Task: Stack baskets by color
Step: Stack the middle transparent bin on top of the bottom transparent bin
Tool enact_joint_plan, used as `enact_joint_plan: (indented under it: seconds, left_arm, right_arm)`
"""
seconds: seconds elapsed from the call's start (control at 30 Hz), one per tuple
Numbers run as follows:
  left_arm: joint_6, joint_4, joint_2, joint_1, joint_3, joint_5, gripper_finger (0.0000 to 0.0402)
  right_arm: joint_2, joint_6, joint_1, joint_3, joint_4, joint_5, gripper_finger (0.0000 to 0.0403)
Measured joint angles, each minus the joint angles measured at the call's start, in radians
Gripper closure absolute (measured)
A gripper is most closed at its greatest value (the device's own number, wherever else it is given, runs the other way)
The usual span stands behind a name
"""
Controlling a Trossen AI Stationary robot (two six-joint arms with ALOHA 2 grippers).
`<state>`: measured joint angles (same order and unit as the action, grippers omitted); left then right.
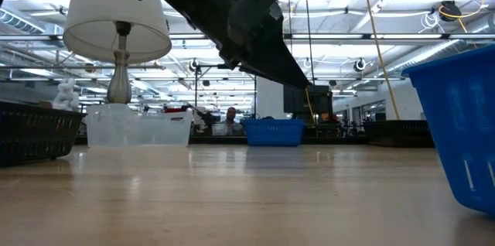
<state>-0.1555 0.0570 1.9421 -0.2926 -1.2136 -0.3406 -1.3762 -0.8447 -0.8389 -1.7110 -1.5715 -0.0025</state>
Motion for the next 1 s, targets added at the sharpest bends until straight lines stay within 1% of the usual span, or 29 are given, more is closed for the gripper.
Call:
enact_joint_plan:
  seconds: [0.13,0.33,0.57,0.8,1.0]
  left_arm:
    - [-0.013,0.001,0.0,-0.011,0.0,0.0,0.0385]
    - [-0.012,0.021,0.0,-0.017,0.0,0.0,0.0385]
    - [-0.011,0.024,0.0,-0.018,0.0,-0.001,0.0385]
    - [-0.005,0.024,0.0,-0.018,0.0,-0.001,0.0385]
    - [-0.008,0.023,0.0,-0.018,0.0,-0.001,0.0385]
  right_arm:
    - [0.006,-0.011,-0.018,0.065,0.002,0.002,0.0403]
    - [0.062,-0.065,-0.021,0.19,-0.001,-0.002,0.0403]
    - [0.133,-0.099,-0.021,0.267,0.008,0.001,0.0403]
    - [0.19,-0.113,-0.021,0.384,0.091,0.001,0.0403]
    - [0.214,-0.112,-0.021,0.457,0.13,0.001,0.0403]
